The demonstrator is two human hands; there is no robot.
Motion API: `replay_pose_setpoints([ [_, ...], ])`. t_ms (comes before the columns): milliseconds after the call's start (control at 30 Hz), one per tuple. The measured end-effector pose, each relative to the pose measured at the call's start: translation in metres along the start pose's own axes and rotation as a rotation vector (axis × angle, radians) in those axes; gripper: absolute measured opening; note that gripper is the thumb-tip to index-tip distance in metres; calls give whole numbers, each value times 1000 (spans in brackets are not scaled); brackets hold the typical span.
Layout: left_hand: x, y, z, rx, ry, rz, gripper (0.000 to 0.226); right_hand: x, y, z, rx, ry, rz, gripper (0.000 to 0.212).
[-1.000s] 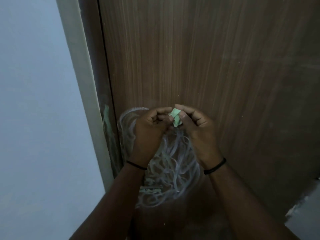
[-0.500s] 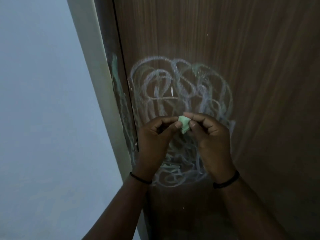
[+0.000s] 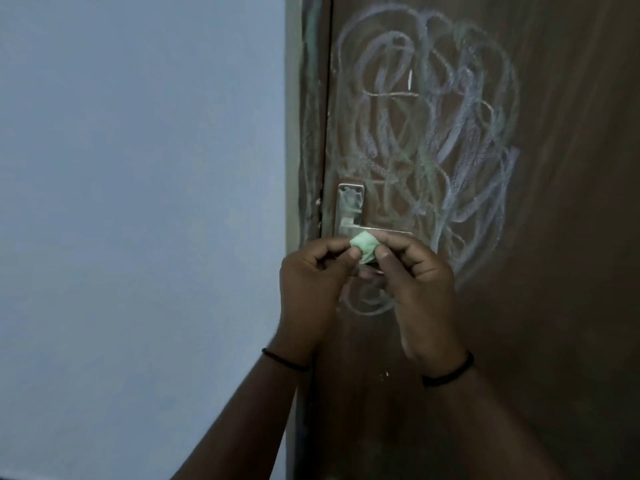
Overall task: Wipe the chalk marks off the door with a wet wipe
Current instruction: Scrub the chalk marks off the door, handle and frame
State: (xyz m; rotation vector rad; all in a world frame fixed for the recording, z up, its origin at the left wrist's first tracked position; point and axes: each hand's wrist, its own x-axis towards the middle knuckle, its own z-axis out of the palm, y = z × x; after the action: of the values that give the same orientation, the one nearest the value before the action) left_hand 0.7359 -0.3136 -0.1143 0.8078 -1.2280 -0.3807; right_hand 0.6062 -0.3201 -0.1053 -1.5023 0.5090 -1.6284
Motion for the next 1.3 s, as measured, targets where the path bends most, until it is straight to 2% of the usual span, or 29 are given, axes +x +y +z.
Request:
replay_pose_setpoints([
  [100,-10,25,-23,11,15,-15,20,-17,-25,24,-50,-21,-4,21],
  [233,-4,57,-38,50,-71,8,14,-19,-60,39,-83,-21,-34,17],
  [533,-9,81,-11,189,-209,79,17,-18,-73,15,-184,85,-32,16],
  [667,-6,66,8,264,-143,51,10,-4,-61,-3,-312,108,-43,21],
  [767,4,51,14,309,2,1,10,19,-53,-13,-382,119,-54,16],
  [867,19,36,9,432,141,-26,10,46,-41,-16,-522,109,-138,13],
  [933,28,24,6,504,185,-36,10,68,-29,-11,-624,111,-202,18],
  [1100,37,1,5,568,175,-57,13,113,-2,9,-979,39,-370,18],
  [1300,48,-10,1,566,178,-8,17,121,18,17,-1011,38,-484,19],
])
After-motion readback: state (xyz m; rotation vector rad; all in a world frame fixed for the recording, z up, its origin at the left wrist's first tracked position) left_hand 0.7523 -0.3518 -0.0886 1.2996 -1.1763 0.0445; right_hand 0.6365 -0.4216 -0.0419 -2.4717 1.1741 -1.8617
